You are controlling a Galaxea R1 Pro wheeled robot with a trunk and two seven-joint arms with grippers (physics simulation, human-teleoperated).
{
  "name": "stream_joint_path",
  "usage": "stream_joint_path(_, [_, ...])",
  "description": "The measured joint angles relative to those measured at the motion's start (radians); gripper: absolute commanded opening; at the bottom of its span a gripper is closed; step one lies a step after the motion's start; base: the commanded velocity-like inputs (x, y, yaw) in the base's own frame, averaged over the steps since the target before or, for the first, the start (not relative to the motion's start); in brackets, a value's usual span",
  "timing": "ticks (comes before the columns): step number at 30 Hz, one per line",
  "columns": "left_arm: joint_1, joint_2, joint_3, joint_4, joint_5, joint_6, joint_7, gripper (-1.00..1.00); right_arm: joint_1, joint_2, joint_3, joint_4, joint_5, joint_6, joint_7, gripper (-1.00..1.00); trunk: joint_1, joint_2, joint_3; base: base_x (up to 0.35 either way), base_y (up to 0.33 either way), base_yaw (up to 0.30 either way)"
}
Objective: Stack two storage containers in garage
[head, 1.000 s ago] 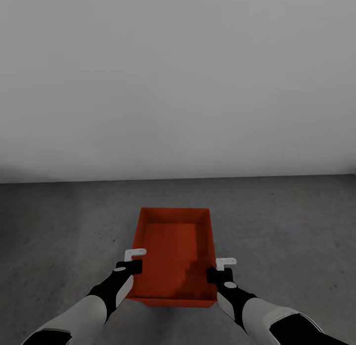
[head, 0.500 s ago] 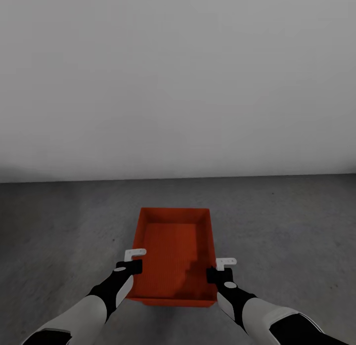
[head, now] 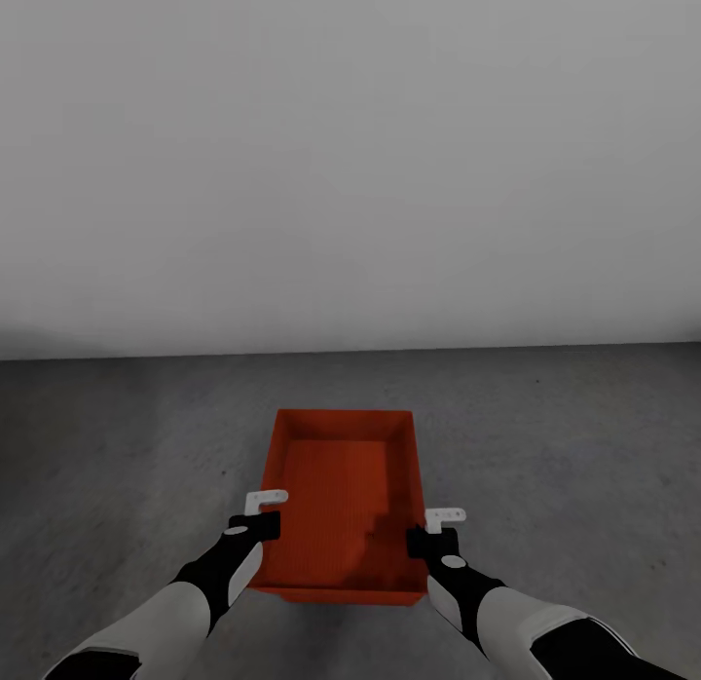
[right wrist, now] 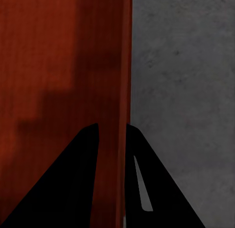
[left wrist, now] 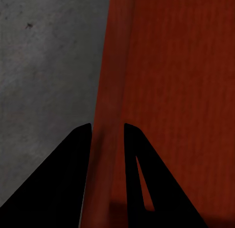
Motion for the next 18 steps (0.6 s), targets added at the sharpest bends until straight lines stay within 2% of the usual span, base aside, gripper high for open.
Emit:
stream_joint_path(14, [0.0,0.0,-0.003,-0.001,0.003,0.0,0.002,-1.0,0.0,-0.001,-0.002,-0.001,0.002,0.0,0.001,-1.0,0.0,0.0,0.0,0.0,-0.001,0.0])
stream_joint_path(18, [0.0,0.0,-0.003,-0.001,0.003,0.0,0.001,-1.0,0.0,0.0,-0.001,0.0,0.002,0.0,0.0,-1.0,0.0,0.0,0.0,0.0,-0.111,0.0])
